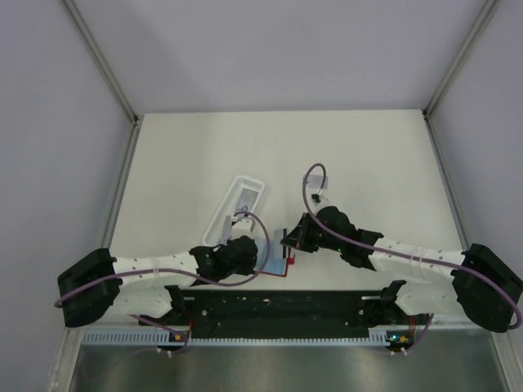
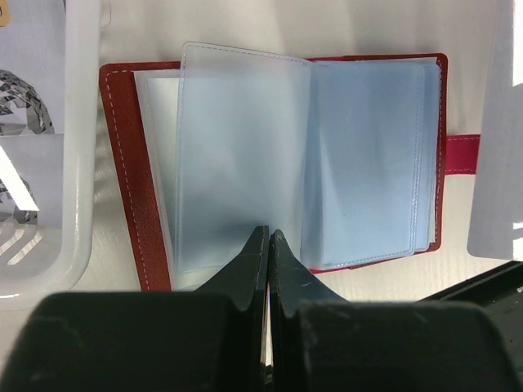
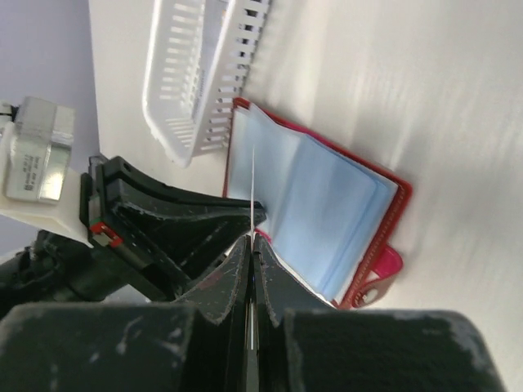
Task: Put the credit cards into the card holder
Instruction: Adjust the card holder at the center of the board.
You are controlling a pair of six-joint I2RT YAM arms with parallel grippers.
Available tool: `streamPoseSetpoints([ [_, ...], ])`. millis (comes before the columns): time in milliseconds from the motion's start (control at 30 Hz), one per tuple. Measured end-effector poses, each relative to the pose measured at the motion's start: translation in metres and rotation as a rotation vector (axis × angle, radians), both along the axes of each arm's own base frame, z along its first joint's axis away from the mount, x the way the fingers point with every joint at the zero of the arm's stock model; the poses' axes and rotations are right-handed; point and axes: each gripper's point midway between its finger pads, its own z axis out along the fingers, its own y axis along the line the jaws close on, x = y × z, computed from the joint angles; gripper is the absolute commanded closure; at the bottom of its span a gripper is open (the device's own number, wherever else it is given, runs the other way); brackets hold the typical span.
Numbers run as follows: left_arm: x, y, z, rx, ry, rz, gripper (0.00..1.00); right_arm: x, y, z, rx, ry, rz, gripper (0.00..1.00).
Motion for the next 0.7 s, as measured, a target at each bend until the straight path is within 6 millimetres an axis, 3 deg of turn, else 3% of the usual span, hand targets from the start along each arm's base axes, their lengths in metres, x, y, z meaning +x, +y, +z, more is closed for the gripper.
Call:
streamPoseSetpoints([
  [133, 0.000, 0.000, 0.001, -0.010, -0.001, -0.001, 1.00, 0.006, 0.013, 0.001, 0.012, 0.007, 0.008, 1.00],
  [433, -0.001, -0.004, 0.000, -0.017, -0.002, -0.027, 1.00, 0.000, 0.023, -0.051, -0.070, 0.120, 0.008, 1.00],
  [700, 0.002, -0.017, -0.001, -0.024, -0.007, -0.063, 1.00, 0.003, 0.024, -0.051, -0.068, 0.114, -0.011, 1.00],
])
